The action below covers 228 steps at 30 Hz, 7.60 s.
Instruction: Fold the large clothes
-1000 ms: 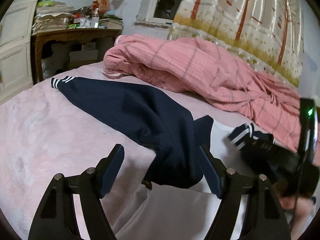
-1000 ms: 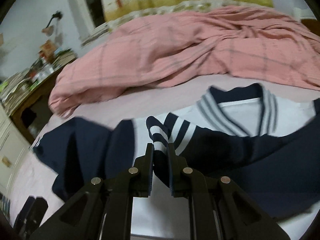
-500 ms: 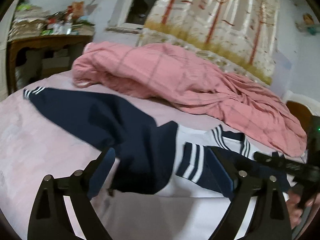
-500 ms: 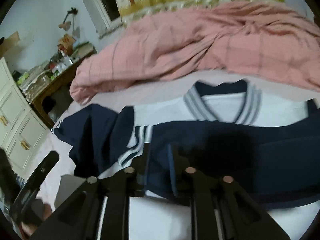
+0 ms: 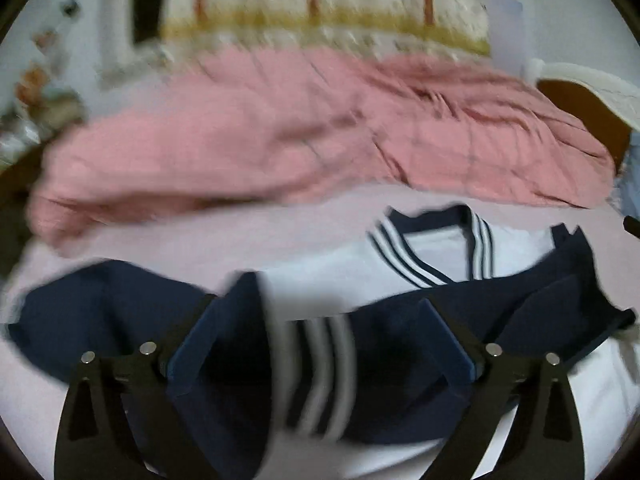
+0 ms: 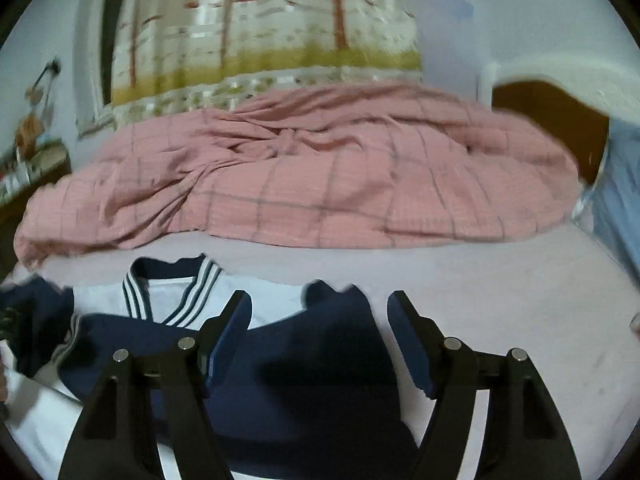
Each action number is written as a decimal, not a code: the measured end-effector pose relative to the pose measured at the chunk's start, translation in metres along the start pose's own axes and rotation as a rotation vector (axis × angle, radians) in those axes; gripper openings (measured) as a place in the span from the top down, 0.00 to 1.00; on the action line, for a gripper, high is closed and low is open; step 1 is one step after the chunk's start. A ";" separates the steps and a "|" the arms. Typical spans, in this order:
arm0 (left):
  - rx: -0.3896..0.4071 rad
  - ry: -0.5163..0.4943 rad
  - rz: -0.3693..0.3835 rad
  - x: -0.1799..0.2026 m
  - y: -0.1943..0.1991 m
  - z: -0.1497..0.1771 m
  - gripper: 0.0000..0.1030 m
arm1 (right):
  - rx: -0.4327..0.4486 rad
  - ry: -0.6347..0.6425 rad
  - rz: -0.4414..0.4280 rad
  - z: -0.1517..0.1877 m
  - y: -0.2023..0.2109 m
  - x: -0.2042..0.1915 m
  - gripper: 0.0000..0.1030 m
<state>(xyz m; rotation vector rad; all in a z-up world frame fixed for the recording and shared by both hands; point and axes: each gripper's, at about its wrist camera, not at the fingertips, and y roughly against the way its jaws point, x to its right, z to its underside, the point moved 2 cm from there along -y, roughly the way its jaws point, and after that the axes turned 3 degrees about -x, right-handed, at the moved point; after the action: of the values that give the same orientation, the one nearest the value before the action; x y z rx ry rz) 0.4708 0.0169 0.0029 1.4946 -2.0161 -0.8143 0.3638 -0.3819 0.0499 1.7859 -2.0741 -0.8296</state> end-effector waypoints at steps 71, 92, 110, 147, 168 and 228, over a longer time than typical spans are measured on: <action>-0.032 0.531 -0.234 -0.280 -0.011 0.087 0.09 | -0.060 -0.074 0.078 0.158 0.051 -0.098 0.21; 0.009 0.545 -0.215 -0.294 0.001 0.090 0.09 | -0.152 -0.051 0.179 0.160 0.028 -0.085 0.21; 0.031 0.422 -0.291 -0.287 0.014 0.079 0.09 | -0.153 -0.022 0.208 0.162 0.030 -0.089 0.21; 0.060 0.748 -0.267 -0.358 0.007 0.103 0.91 | -0.137 0.102 0.219 0.164 0.033 -0.108 0.21; 0.441 0.125 0.004 -0.043 0.129 -0.016 0.97 | -0.150 0.058 0.208 0.161 0.024 -0.098 0.23; -0.098 0.378 -0.019 -0.130 -0.012 0.085 0.32 | -0.442 0.617 -0.094 0.085 -0.116 -0.367 0.37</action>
<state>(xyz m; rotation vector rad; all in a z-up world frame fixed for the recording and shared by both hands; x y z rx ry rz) 0.4550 0.1534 -0.0709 1.4860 -1.6623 -0.5762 0.4819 -0.0146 -0.0290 1.6263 -1.3093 -0.5931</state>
